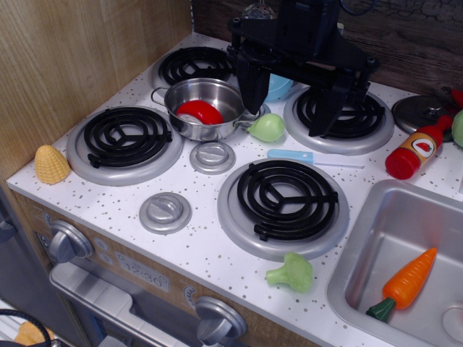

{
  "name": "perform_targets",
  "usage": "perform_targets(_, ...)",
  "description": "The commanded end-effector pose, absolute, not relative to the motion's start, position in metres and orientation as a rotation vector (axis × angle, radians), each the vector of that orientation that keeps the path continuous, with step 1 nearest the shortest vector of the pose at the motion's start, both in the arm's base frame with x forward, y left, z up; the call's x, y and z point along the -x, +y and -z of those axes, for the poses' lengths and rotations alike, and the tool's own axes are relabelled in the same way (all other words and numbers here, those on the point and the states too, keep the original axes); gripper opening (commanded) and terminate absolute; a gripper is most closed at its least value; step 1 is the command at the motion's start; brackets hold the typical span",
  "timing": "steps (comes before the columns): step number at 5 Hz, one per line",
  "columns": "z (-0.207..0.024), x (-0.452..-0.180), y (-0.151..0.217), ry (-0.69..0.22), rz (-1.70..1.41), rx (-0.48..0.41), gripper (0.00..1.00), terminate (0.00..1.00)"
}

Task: Take sushi out of pan

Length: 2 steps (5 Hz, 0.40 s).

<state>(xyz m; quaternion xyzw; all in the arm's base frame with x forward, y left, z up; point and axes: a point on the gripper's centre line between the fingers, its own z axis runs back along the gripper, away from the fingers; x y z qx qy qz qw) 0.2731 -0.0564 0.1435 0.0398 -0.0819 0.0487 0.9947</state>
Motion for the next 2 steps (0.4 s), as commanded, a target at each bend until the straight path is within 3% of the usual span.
perform_targets(1, -0.144, -0.273, -0.056, -0.164, -0.098, -0.08, 1.0, 0.0)
perform_targets(2, -0.154, -0.289, -0.047, -0.178, -0.299, -0.141, 1.0, 0.0)
